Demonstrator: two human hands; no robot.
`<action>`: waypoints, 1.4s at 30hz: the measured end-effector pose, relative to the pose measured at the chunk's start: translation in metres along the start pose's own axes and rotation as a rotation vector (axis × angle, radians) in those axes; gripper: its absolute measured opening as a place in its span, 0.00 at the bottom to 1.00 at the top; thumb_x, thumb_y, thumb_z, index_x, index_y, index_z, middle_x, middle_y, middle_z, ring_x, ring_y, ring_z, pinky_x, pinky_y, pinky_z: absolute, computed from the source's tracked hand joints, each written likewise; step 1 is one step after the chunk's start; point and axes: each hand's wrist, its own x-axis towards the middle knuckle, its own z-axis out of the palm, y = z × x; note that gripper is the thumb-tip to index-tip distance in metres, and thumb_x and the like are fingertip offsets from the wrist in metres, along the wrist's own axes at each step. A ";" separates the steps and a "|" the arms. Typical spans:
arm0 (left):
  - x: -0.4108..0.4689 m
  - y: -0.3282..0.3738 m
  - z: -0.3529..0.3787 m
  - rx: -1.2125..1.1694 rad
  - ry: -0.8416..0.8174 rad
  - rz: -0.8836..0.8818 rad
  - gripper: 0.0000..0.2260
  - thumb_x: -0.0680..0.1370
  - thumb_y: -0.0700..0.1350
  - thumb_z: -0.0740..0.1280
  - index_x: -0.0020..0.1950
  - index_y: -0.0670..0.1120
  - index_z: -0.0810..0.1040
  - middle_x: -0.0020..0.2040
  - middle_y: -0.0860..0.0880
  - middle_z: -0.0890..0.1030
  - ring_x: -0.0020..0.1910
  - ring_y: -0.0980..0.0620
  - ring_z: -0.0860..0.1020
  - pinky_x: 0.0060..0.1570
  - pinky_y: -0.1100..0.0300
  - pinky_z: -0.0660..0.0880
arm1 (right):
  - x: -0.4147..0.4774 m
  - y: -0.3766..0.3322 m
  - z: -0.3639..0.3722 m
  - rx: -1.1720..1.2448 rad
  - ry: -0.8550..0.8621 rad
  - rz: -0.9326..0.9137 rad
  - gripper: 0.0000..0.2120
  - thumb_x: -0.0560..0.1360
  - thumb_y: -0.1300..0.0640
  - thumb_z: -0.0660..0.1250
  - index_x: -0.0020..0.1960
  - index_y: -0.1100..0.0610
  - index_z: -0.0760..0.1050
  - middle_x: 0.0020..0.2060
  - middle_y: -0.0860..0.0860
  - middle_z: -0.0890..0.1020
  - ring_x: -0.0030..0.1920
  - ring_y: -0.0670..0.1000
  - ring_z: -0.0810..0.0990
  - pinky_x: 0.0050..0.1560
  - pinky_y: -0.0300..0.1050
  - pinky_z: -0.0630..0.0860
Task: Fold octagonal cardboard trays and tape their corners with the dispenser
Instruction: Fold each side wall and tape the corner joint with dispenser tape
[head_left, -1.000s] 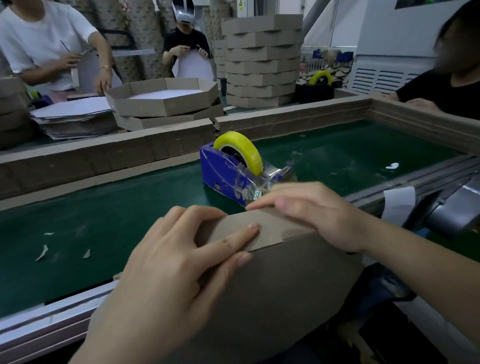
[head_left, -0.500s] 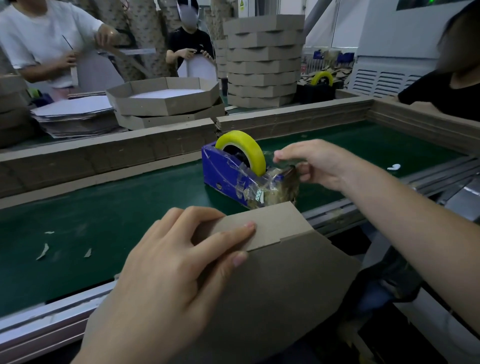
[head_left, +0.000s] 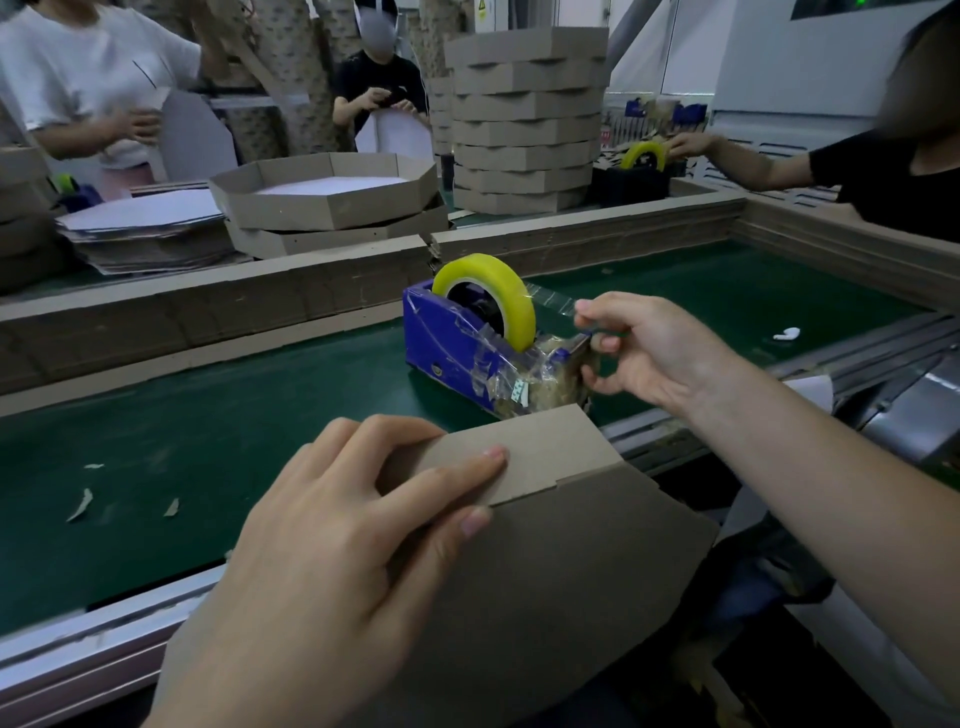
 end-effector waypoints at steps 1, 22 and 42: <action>0.000 0.000 0.000 -0.001 -0.001 -0.001 0.16 0.78 0.56 0.59 0.62 0.57 0.81 0.54 0.51 0.79 0.48 0.46 0.77 0.40 0.50 0.76 | 0.000 0.002 -0.002 0.027 -0.004 -0.003 0.13 0.76 0.60 0.66 0.32 0.54 0.76 0.33 0.48 0.73 0.27 0.42 0.67 0.41 0.47 0.73; 0.002 0.000 0.002 -0.010 -0.021 -0.008 0.17 0.78 0.57 0.58 0.63 0.58 0.80 0.55 0.53 0.78 0.49 0.48 0.77 0.41 0.50 0.76 | 0.002 0.027 -0.010 0.288 -0.021 -0.125 0.24 0.77 0.67 0.58 0.23 0.53 0.68 0.24 0.48 0.67 0.29 0.45 0.67 0.38 0.46 0.70; 0.006 -0.002 0.000 0.010 -0.054 0.024 0.17 0.79 0.55 0.58 0.63 0.54 0.80 0.56 0.52 0.79 0.49 0.46 0.77 0.40 0.46 0.76 | -0.015 0.051 -0.038 -0.494 0.141 -0.381 0.17 0.75 0.64 0.69 0.28 0.56 0.73 0.30 0.51 0.72 0.31 0.45 0.72 0.42 0.41 0.71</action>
